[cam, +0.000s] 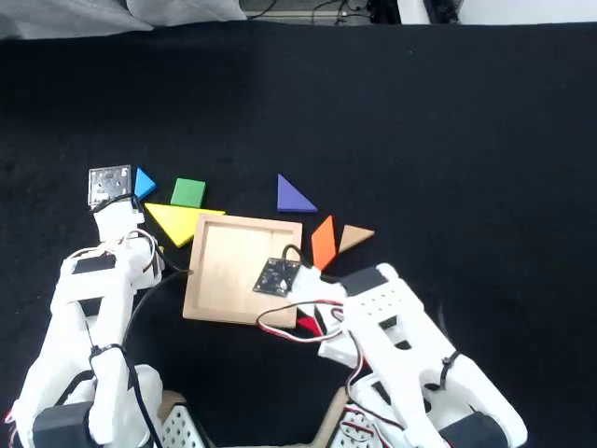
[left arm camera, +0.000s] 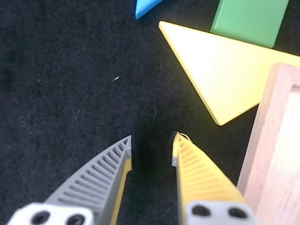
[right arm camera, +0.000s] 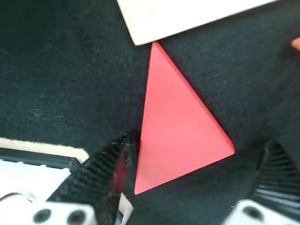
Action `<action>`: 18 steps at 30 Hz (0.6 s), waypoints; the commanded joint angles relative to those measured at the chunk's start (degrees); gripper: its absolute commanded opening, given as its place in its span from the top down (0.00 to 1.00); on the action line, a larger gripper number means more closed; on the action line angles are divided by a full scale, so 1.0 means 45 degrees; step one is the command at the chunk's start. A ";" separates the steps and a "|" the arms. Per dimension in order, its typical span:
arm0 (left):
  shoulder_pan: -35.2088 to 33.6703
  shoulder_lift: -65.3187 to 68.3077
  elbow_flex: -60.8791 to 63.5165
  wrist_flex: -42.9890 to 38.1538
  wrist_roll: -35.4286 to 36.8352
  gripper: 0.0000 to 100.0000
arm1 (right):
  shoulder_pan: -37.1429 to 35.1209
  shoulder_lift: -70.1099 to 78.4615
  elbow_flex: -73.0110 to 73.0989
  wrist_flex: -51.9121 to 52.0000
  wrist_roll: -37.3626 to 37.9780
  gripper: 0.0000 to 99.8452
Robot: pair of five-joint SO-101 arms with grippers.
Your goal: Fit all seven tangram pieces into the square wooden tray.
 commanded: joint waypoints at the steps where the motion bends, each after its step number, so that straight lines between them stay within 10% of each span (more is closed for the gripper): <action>1: 0.0068 -0.0352 -0.0147 -0.0195 0.0000 0.85 | 0.0059 -0.0225 -0.0049 -0.0254 0.0117 0.60; 18: 0.0029 -0.0352 -0.0127 -0.0195 0.0000 0.85 | -0.0430 0.4737 -0.2061 -0.0684 -0.0684 0.60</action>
